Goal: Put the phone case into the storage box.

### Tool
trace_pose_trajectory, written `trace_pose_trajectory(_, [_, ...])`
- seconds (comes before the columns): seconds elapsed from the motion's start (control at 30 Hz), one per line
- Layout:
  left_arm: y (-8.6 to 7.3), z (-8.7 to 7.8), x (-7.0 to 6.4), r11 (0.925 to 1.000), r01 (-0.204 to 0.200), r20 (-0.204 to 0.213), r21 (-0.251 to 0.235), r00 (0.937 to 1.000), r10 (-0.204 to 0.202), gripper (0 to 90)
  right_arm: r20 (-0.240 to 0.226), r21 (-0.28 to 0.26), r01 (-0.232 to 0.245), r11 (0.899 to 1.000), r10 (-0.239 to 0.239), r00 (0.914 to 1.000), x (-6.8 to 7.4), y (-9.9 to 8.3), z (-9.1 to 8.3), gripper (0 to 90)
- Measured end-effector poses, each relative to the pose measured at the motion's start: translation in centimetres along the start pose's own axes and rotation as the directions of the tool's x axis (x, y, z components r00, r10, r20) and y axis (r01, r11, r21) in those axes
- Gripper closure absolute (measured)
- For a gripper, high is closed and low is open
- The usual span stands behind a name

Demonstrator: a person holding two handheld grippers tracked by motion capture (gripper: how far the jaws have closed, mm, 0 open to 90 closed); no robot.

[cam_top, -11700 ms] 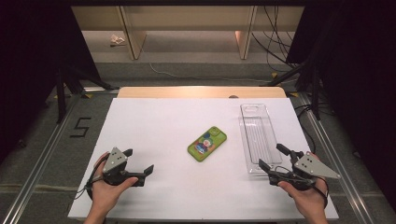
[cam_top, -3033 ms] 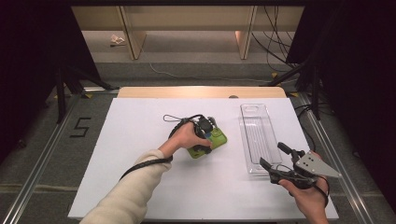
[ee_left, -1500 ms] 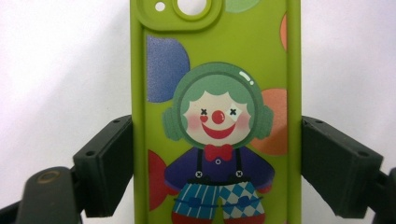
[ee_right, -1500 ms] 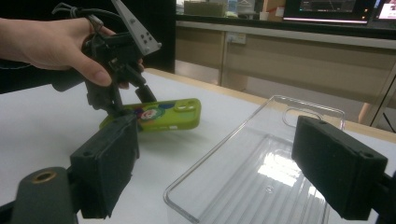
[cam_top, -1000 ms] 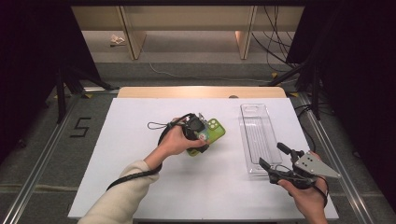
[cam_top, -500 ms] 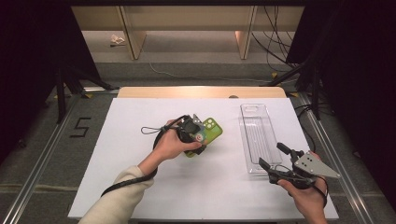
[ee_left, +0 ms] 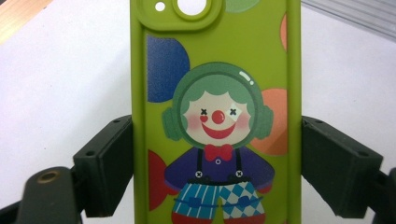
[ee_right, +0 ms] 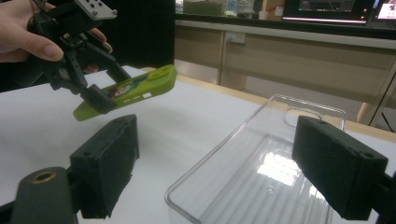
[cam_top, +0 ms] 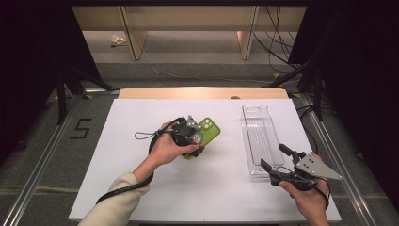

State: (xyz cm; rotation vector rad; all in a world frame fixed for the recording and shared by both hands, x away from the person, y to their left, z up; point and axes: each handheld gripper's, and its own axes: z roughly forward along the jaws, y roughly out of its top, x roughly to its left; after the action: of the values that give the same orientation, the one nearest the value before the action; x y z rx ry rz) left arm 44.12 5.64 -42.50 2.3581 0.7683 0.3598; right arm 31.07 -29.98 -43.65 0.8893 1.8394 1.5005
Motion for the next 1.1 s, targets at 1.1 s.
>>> trace_pose_trajectory(1.1, [-3.8,-3.0,-0.5,0.9879,0.067,-0.041,-0.140,0.9965,-0.074,16.7,0.001,0.003,-0.001,1.000,0.001,1.0000,0.2,0.0,0.2,15.9])
